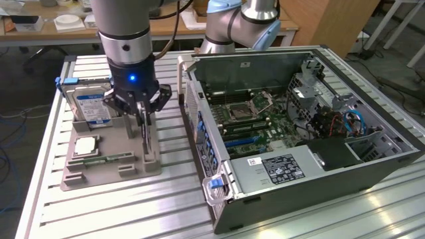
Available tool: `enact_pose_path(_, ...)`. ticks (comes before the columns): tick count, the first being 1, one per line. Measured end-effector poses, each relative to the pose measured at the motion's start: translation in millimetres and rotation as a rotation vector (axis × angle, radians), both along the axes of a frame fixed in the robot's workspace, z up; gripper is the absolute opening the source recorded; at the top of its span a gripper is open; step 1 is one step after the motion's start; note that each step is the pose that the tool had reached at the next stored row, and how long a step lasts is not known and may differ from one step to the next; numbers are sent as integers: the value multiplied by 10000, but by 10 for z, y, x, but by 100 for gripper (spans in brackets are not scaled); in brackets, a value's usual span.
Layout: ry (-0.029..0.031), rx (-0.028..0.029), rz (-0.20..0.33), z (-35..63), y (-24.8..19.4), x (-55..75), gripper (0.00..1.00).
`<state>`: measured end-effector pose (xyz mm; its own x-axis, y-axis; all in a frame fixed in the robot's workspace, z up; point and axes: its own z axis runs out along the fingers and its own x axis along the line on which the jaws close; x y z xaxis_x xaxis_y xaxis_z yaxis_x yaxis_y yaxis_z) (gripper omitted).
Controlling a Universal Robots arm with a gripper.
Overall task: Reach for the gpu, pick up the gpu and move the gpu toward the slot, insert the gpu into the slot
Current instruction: 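Pick up the gpu and move the gpu toward the slot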
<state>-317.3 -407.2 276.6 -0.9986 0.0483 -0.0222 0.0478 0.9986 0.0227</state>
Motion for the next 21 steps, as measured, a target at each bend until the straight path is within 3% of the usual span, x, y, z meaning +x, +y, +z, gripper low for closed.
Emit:
enact_pose_path(16, 0, 13, 1, 177, 0, 0, 25)
enact_pose_path(19, 1, 151, 2, 201, -1, 2, 25)
enact_pose_path(21, 0, 161, 0, 221, 0, 1, 25)
